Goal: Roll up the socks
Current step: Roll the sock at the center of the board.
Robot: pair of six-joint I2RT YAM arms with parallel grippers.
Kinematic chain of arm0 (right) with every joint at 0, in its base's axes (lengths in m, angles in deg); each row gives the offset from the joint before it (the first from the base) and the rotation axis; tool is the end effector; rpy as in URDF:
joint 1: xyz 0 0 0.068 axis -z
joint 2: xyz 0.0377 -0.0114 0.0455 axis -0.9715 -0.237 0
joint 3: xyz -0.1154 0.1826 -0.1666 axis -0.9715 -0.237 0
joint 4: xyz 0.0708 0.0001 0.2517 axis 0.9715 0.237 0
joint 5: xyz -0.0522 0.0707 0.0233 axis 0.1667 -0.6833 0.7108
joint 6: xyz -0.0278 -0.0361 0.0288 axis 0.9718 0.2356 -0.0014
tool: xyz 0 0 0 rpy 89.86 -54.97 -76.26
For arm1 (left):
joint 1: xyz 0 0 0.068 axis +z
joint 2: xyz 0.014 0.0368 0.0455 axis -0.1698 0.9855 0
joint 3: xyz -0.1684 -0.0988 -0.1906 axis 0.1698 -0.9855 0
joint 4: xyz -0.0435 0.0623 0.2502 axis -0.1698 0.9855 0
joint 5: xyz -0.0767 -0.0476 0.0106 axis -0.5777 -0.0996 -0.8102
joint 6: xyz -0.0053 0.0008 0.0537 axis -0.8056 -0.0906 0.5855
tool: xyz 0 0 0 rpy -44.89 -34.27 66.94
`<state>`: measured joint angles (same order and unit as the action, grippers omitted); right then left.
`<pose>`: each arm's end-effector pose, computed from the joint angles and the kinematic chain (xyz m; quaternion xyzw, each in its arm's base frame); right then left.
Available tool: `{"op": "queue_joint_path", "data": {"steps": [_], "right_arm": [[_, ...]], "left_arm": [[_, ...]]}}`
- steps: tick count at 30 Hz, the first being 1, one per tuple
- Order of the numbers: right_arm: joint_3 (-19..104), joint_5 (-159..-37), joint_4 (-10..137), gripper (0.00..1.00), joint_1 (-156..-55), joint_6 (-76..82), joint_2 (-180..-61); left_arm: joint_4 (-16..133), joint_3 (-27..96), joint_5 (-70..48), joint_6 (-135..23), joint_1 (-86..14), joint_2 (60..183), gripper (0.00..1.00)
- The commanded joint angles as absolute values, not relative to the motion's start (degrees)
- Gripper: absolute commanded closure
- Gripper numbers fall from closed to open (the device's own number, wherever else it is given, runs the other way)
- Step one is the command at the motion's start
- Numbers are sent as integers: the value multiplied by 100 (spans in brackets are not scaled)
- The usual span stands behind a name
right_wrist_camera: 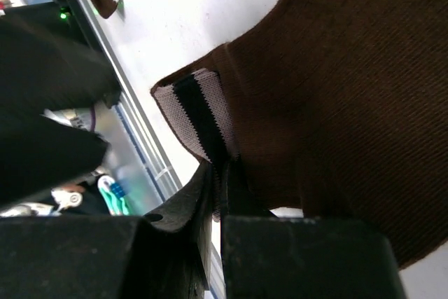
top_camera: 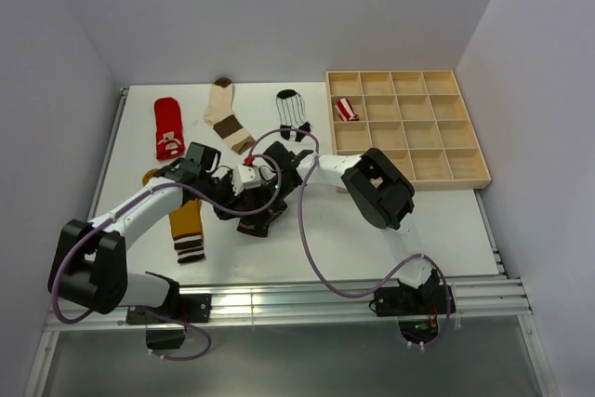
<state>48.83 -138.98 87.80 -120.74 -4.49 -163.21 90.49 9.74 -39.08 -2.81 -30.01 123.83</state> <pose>0.2871 0.3192 0.1235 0.3132 -0.8384 -0.4442 0.0402 0.2325 -0.1082 0.2094 0.5378 0.7491 -0.2525 0.2931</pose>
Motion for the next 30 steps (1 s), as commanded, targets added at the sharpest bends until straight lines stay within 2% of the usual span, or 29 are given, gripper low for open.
{"op": "queue_joint_path", "data": {"steps": [1,16,30], "right_arm": [[5044,-13814,9088,100,-11953,-510,-16596],[5203,-13901,9352,100,-11821,-387,-16772],[5229,-13937,9264,100,-11795,-440,-16816]], "left_arm": [[8952,849,-3990,-1,-3253,12407,50],[8785,611,-3885,-18,-3737,12847,53],[8671,673,-3955,-203,-3738,13277,57]]}}
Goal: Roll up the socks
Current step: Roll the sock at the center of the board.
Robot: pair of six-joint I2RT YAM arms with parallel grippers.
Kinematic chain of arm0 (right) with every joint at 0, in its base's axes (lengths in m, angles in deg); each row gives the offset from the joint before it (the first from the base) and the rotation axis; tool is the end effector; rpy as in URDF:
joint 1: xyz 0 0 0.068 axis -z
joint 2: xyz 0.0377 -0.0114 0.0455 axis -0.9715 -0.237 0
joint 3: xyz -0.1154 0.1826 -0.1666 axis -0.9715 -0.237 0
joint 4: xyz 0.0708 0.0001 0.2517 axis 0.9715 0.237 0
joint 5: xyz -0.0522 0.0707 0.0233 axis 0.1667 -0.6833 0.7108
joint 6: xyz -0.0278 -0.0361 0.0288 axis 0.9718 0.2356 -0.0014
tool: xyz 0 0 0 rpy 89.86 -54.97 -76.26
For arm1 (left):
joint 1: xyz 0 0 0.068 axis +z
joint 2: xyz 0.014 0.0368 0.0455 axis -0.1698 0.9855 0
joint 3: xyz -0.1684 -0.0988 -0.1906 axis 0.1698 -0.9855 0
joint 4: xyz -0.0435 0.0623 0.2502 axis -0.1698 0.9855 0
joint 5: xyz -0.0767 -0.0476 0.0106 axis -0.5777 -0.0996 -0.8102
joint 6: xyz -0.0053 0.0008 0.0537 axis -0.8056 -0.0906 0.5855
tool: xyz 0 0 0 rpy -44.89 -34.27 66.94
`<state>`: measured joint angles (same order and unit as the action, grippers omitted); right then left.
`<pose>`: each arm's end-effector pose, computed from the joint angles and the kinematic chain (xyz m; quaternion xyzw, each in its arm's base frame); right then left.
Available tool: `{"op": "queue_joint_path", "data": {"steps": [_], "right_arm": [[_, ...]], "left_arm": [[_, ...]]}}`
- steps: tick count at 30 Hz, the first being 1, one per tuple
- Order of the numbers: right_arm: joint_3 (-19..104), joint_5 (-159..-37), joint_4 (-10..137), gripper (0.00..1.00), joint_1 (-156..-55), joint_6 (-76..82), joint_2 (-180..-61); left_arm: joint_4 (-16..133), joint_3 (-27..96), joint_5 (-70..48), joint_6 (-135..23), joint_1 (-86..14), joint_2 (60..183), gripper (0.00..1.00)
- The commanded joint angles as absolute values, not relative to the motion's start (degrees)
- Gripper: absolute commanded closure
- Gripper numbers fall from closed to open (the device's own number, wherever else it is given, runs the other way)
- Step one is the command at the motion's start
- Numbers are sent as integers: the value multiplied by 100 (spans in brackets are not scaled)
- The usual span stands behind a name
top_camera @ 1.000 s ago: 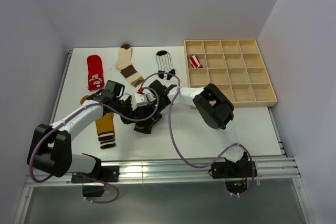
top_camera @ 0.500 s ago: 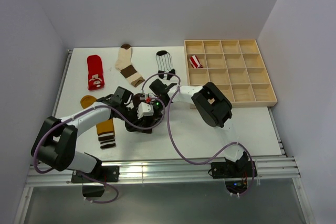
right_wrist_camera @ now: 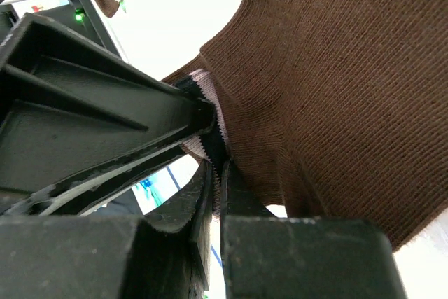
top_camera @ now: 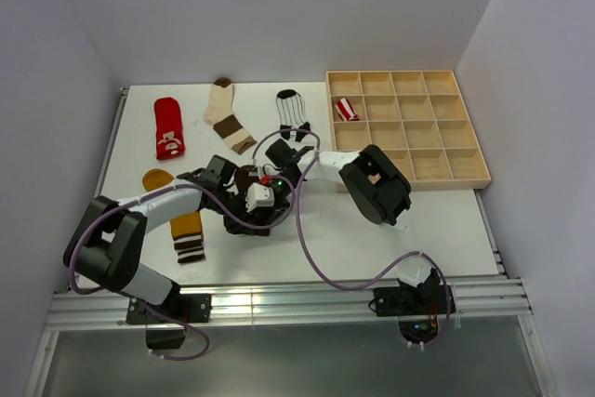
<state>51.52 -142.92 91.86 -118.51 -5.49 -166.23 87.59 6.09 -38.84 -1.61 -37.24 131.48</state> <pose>0.3005 0.3109 0.1133 0.2772 -0.8414 -0.4564 0.0837 0.2192 -0.1376 0.1622 0.5819 0.7335 -0.2794 0.2126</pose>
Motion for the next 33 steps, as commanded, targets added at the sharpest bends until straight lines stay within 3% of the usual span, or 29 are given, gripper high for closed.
{"op": "queue_joint_path", "data": {"steps": [1,9,16,20,27,33], "right_arm": [[5220,-13954,9247,100,-11795,-440,-16816],[5150,-13840,9141,95,-11777,-475,-16764],[4974,-13568,8904,77,-11777,-676,-16509],[4694,-13445,8527,71,-11760,-896,-16307],[3929,-12839,7753,60,-11584,-1519,-15429],[3340,-12461,7243,57,-11444,-1977,-14804]], "left_arm": [[8662,690,-3955,-229,-3738,13356,58],[8697,848,-4025,-457,-3746,13673,64],[9154,1156,-3981,-432,-3720,14208,92],[9409,1393,-4025,-362,-3606,14437,99],[9743,1578,-4271,-256,-3387,14692,100],[10287,2017,-4623,-62,-3123,15026,100]]}}
